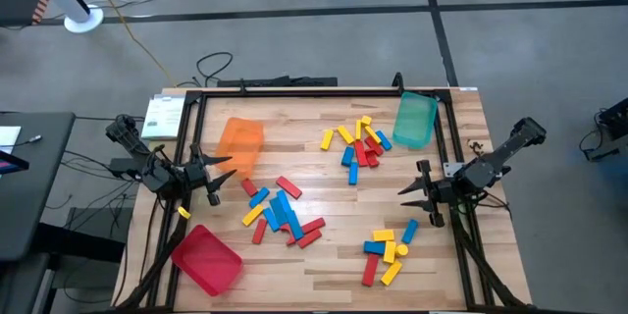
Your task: Sort blocks
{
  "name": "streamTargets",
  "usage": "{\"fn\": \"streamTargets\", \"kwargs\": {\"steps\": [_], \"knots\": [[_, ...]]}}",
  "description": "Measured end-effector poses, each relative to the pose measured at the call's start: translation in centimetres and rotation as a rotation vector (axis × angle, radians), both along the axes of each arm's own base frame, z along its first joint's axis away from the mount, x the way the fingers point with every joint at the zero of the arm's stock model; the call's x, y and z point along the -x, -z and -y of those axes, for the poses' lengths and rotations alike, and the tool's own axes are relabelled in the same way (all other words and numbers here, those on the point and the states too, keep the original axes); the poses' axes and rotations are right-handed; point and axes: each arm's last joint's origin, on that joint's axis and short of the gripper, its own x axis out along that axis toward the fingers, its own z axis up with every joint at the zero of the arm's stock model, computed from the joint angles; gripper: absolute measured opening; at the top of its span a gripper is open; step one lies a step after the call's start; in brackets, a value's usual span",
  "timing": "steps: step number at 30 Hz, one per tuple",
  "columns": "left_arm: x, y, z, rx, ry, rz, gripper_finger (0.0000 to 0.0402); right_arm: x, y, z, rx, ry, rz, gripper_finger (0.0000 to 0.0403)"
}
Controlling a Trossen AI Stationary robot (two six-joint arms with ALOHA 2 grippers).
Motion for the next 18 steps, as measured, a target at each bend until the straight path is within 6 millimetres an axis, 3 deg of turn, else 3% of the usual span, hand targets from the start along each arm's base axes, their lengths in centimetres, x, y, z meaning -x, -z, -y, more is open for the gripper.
{"fn": "streamTargets", "kwargs": {"steps": [13,18], "knots": [[-0.01,-0.06,0.01,0.010,0.006,0.008,0.0174,0.00,0.00,0.00,0.000,0.000,0.000,0.0147],[-0.09,-0.99,0.37,0.073,0.161,0.100,0.0174,0.00,0.00,0.00,0.000,0.000,0.000,0.0147]]}}
